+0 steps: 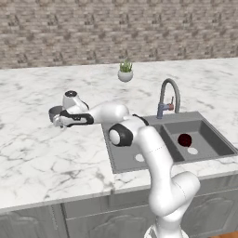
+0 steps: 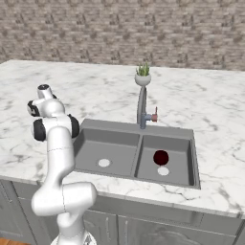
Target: Move any existing items from the left basin to the right basin for drying. Then move the measuring cup from the counter to the left basin of the sink for washing.
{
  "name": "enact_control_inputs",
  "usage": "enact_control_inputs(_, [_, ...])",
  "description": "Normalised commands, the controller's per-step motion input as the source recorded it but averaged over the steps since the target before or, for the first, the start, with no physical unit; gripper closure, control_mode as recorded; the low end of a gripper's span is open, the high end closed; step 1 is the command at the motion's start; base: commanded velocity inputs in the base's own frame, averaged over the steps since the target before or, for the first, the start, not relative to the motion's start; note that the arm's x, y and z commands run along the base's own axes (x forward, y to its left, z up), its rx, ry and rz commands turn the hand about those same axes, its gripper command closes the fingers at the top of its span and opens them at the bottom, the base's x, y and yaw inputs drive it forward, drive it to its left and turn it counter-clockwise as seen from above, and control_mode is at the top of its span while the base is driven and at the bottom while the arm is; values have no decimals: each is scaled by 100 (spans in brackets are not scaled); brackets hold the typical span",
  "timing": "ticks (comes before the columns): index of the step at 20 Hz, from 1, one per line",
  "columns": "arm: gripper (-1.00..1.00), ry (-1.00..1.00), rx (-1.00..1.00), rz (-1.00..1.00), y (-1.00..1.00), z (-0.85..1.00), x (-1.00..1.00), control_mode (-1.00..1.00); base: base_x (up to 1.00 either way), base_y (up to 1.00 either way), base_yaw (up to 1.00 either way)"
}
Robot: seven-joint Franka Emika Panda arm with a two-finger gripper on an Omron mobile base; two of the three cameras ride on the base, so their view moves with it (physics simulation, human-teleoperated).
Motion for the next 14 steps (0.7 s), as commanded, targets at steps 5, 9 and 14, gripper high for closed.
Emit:
enact_control_inputs(5, [-100,0,0,0,5,0,23,-100,0,0,0])
enact_control_inputs(9, [100,0,0,0,3,0,2,-100,0,0,0])
enact_control_inputs(14, [100,0,0,0,-3,0,-22,-100,0,0,0])
